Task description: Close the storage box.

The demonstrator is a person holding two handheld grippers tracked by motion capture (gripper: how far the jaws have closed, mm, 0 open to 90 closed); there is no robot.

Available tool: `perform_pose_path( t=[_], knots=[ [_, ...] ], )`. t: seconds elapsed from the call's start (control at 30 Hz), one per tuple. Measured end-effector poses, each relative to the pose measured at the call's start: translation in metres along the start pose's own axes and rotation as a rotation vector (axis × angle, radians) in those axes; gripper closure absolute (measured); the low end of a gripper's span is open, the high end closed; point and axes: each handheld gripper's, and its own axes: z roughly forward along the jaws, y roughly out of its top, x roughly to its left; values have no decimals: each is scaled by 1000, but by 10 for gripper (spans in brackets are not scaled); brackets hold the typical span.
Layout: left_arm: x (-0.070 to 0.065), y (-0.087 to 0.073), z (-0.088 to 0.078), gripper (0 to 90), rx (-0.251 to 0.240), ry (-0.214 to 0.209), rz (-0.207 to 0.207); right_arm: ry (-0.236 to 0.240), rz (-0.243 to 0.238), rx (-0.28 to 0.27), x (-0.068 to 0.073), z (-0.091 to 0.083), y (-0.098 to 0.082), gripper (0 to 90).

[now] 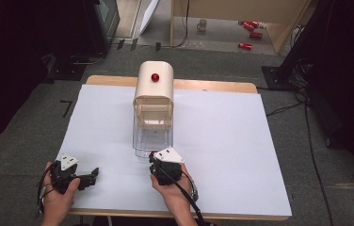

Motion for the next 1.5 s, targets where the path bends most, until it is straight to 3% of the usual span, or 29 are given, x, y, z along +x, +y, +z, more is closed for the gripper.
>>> perform_pose_path(
  t=[0.27, 0.8, 1.13, 1.5],
  knots=[
    [0, 0, 0, 0, 1, 0, 1, 9, 5, -25, 0, -5, 8, 764],
    [0, 0, 0, 0, 0, 0, 0, -5, 4, -71, -8, -7, 47, 777],
    [0, 0, 0, 0, -2, 1, 1, 0, 37, -49, -20, 13, 65, 779],
    [0, 0, 0, 0, -1, 1, 1, -21, 35, -48, -28, 29, 77, 780]
  ],
)
